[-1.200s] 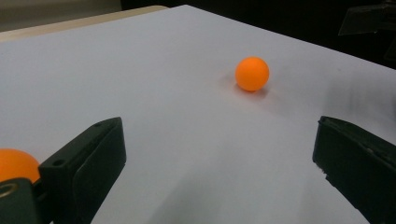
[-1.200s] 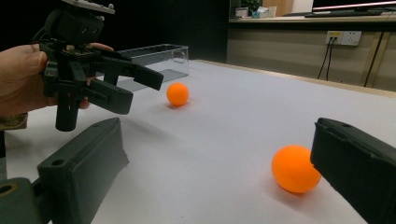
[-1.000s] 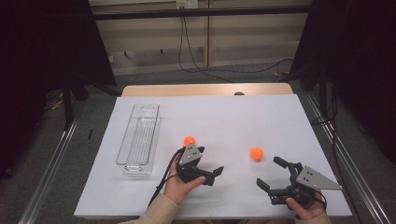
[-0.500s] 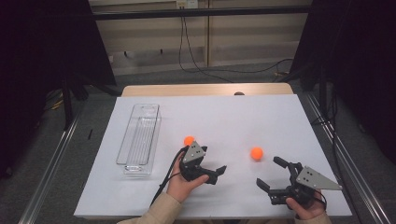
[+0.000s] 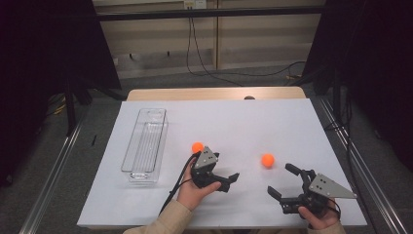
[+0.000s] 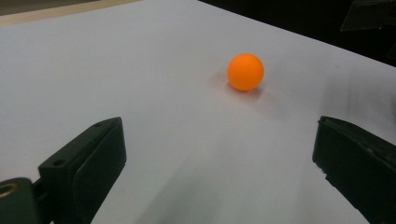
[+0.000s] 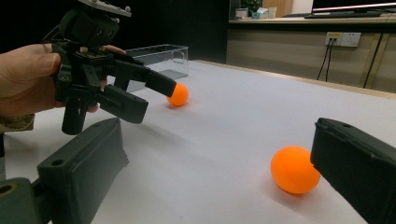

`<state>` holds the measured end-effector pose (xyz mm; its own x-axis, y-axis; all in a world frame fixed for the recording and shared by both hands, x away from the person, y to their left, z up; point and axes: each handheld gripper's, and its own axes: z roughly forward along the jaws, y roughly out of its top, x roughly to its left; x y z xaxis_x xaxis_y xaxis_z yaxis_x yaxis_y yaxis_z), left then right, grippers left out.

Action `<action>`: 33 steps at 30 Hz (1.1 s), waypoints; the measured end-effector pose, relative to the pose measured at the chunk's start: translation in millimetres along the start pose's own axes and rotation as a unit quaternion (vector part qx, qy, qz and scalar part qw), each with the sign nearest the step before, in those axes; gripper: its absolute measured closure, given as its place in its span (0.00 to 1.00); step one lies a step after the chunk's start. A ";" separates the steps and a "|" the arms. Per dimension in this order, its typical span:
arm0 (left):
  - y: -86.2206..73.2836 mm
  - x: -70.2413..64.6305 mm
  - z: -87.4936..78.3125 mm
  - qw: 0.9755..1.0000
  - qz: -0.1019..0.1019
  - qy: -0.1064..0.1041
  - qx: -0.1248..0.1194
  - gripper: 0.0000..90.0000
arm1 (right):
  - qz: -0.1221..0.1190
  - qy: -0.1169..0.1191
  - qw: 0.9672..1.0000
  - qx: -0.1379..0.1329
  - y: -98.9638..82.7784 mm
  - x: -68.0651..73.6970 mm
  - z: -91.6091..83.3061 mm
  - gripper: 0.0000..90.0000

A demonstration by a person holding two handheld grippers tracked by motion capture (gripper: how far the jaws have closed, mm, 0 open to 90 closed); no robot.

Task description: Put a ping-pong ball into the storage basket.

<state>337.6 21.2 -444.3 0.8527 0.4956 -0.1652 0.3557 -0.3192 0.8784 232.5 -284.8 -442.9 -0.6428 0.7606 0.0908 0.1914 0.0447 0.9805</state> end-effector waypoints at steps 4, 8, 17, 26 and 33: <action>-0.3 -0.8 2.4 1.000 -0.003 -0.002 0.002 0.03 | 0.000 0.000 1.000 0.000 0.1 0.1 -0.1 0.02; -0.1 -1.5 3.4 1.000 -0.002 -0.002 0.004 0.03 | 0.001 -0.001 1.000 -0.001 0.0 -0.1 -0.1 0.02; 0.8 -1.7 6.9 1.000 -0.002 -0.005 0.007 0.03 | 0.000 0.000 1.000 -0.001 0.1 0.0 0.0 0.02; 3.8 -2.0 9.8 1.000 0.003 -0.007 0.013 0.03 | 0.000 0.001 1.000 -0.001 0.2 0.3 0.0 0.02; 5.1 -3.3 13.9 1.000 0.004 -0.010 0.016 0.04 | -0.001 0.001 1.000 -0.002 0.4 0.2 -0.2 0.02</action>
<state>341.9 6.7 -445.6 0.8629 0.4769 -0.1674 0.3604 -0.3485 0.8652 232.3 -284.8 -442.5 -0.6447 0.7591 0.0899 0.1878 0.0433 0.9813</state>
